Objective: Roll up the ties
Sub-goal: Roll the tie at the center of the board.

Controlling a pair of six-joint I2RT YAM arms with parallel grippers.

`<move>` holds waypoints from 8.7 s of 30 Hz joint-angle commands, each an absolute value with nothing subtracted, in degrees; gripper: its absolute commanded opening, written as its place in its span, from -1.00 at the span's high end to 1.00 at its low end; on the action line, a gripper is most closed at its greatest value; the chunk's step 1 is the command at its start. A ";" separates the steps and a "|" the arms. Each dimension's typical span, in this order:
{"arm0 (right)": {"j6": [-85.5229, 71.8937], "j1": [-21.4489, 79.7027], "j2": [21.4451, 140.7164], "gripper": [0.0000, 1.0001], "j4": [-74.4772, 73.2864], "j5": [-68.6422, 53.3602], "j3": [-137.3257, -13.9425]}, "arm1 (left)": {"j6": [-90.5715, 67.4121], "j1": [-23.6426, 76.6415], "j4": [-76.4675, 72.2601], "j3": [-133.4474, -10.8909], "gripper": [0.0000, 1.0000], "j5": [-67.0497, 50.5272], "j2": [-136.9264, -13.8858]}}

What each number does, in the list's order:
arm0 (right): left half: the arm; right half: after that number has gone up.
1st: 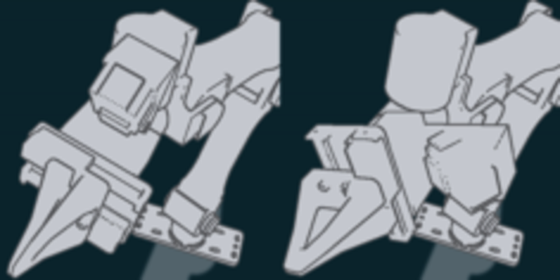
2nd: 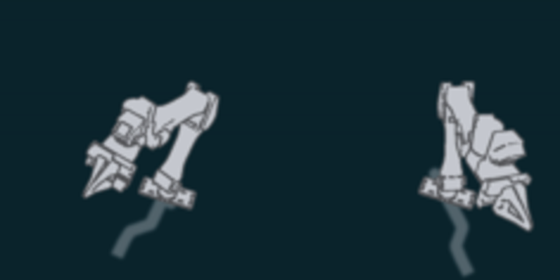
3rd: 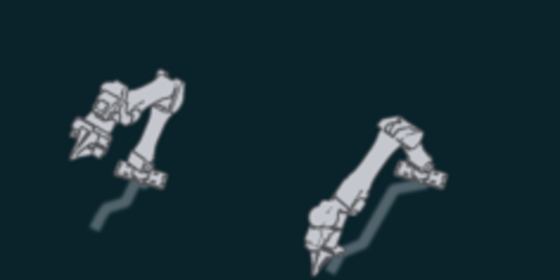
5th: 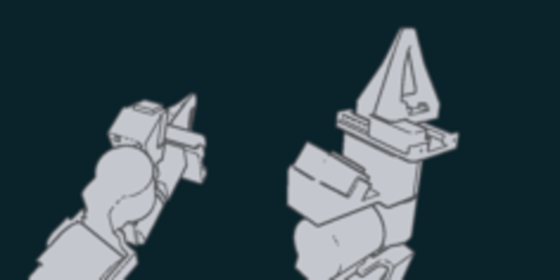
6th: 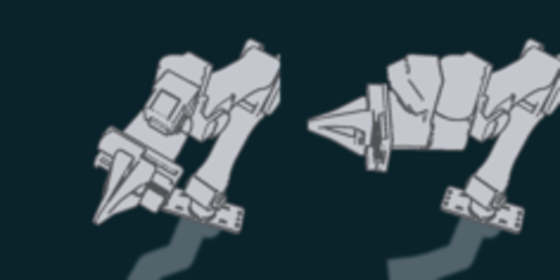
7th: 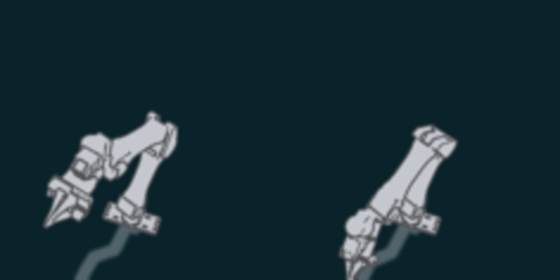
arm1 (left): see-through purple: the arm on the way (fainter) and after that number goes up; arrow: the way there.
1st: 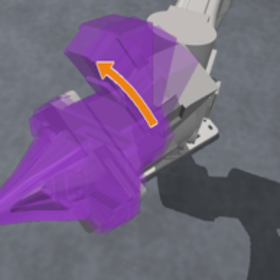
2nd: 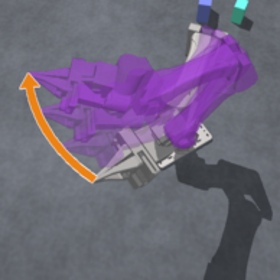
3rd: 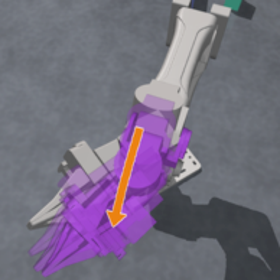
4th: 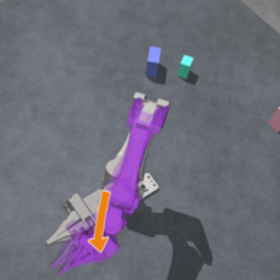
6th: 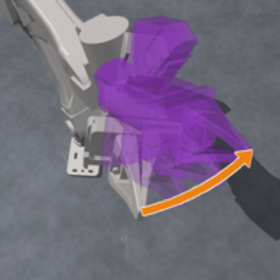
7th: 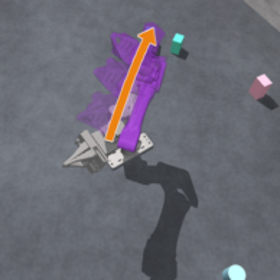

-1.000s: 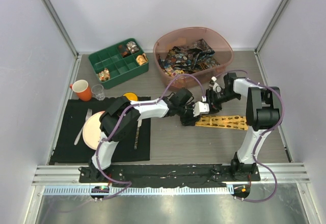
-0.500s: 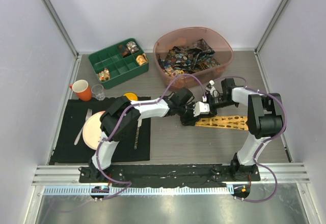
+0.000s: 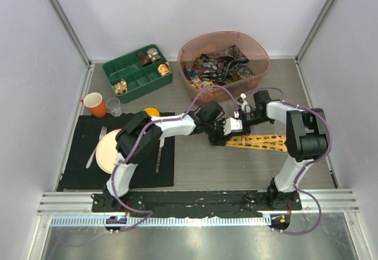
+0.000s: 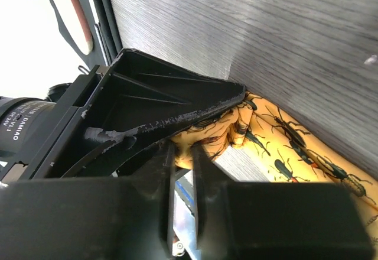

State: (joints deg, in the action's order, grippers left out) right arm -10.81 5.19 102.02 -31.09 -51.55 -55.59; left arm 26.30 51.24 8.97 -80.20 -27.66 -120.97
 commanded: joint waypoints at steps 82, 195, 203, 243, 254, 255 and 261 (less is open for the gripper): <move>-4.66 12.74 108.72 0.99 -35.51 -18.28 -61.34 | 14.42 48.43 -5.97 -70.60 -0.44 -37.44 -119.10; -9.40 4.75 108.90 0.99 -34.01 -31.12 -55.02 | 19.52 48.25 1.34 -71.81 -0.35 -29.25 -117.16; -9.14 4.13 110.56 0.99 -35.16 -25.94 -57.30 | 17.31 48.60 -10.55 -70.92 -0.60 -35.68 -117.77; 7.48 -10.28 104.68 0.14 -53.97 -22.16 -71.55 | 24.00 51.86 16.00 -77.34 0.80 -20.30 -123.31; 5.54 -10.28 109.16 0.15 -50.71 -25.57 -70.84 | 23.91 52.12 15.91 -77.43 0.85 -20.04 -123.40; 5.54 -10.28 109.16 0.18 -50.97 -26.01 -70.93 | 23.91 52.03 15.82 -77.43 0.85 -19.95 -123.40; 6.41 -10.46 108.37 0.99 -54.74 -29.97 -73.55 | 24.00 52.12 15.73 -77.34 0.85 -19.42 -123.49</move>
